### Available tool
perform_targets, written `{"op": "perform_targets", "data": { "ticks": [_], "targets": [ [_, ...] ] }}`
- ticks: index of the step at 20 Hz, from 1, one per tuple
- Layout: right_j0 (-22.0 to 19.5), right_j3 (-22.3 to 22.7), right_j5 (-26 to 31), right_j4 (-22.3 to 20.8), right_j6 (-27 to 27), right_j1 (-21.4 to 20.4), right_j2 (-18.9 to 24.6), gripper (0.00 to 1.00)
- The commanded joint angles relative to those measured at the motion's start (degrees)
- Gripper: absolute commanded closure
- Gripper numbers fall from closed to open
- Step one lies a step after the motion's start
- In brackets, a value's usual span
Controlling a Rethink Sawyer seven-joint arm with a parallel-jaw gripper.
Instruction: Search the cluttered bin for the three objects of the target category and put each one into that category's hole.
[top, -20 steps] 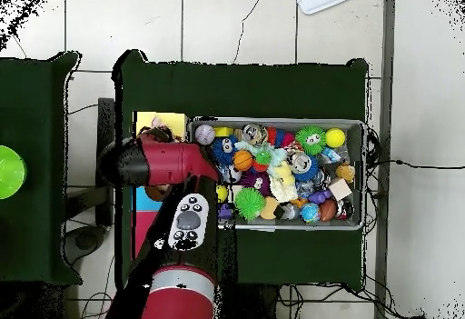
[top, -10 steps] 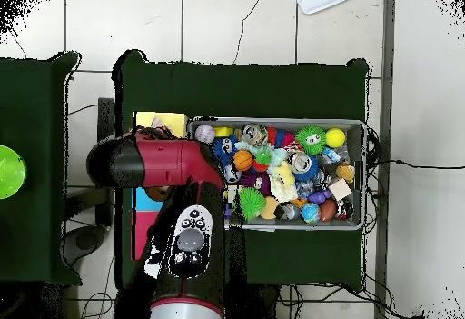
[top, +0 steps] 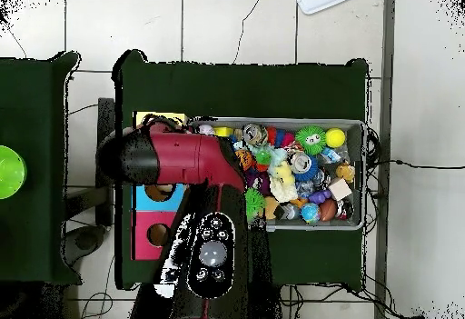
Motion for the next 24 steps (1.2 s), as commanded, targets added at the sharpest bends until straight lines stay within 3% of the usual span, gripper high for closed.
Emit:
{"op": "perform_targets", "data": {
  "ticks": [1,8,13,24],
  "targets": [
    [-1.4,5.3,9.6,-3.8,-1.8,-1.9,2.9,1.00],
    [-0.4,7.3,12.1,-0.5,4.8,-4.4,3.5,1.00],
    [1.0,6.2,13.8,0.0,7.2,-4.1,2.9,1.00],
    [1.4,8.4,9.9,1.2,8.5,-3.5,3.4,1.00]
  ]
}}
